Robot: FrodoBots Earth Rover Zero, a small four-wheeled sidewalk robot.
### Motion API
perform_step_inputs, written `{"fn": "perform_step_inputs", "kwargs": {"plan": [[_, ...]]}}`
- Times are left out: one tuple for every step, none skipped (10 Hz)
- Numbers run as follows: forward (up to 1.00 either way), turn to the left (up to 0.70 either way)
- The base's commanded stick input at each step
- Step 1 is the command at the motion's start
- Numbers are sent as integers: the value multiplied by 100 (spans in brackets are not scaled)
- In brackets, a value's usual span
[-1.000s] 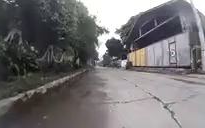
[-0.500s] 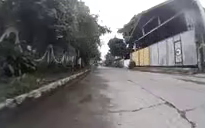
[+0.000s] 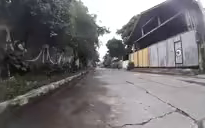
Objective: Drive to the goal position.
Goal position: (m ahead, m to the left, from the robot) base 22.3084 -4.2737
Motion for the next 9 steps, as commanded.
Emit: {"fn": "perform_step_inputs", "kwargs": {"plan": [[70, 0], [70, 0], [70, 0], [70, 0], [70, 0], [70, 0], [70, -19], [70, -35], [70, -19]]}}
